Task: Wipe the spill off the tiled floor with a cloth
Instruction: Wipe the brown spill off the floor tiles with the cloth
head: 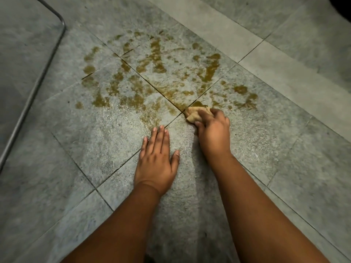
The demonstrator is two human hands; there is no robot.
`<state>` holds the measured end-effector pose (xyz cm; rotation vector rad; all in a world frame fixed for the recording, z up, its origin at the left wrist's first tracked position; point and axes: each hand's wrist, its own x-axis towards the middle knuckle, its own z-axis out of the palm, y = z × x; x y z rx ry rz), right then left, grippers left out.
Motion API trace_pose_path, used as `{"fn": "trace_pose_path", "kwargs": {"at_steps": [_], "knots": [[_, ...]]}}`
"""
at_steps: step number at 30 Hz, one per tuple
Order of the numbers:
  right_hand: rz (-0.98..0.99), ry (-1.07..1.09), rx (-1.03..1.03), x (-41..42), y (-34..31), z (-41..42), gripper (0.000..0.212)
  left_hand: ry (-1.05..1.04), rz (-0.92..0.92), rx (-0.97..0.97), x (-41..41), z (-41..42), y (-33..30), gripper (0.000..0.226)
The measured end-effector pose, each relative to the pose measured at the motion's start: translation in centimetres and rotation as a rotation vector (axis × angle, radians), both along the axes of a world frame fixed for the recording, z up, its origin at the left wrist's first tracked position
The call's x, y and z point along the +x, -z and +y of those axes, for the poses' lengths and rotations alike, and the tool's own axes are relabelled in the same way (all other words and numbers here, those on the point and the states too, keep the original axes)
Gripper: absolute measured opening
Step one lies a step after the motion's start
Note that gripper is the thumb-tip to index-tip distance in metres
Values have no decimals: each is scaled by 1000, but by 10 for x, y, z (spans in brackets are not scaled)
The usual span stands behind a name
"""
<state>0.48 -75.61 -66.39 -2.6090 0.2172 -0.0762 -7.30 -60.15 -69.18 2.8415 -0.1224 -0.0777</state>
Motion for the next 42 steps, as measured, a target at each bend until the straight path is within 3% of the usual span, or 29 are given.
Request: {"fn": "trace_pose_path", "kwargs": {"at_steps": [7,17,25,30,34,37,40,42], "knots": [[-2,11,34,-71,4,0,38,-11,-16,1,-1,0,0,68],[18,-54,-11,12,3,6,39,-23,-13,0,-1,0,3,69],[12,-59,41,-66,-1,8,40,-23,2,9,-1,0,1,68],[113,-95,36,-64,-5,2,38,-52,8,2,-2,1,-1,68],[199,-55,327,-64,-25,-4,34,-87,-70,-102,-13,6,-7,69],[234,81,669,-73,-35,2,22,-205,-158,-199,-30,10,-15,64],[341,274,1012,-79,-32,8,17,-342,-239,-308,-48,4,-25,47],[416,346,1162,-81,-29,11,18,-387,-155,-457,-54,-4,-29,31]]}}
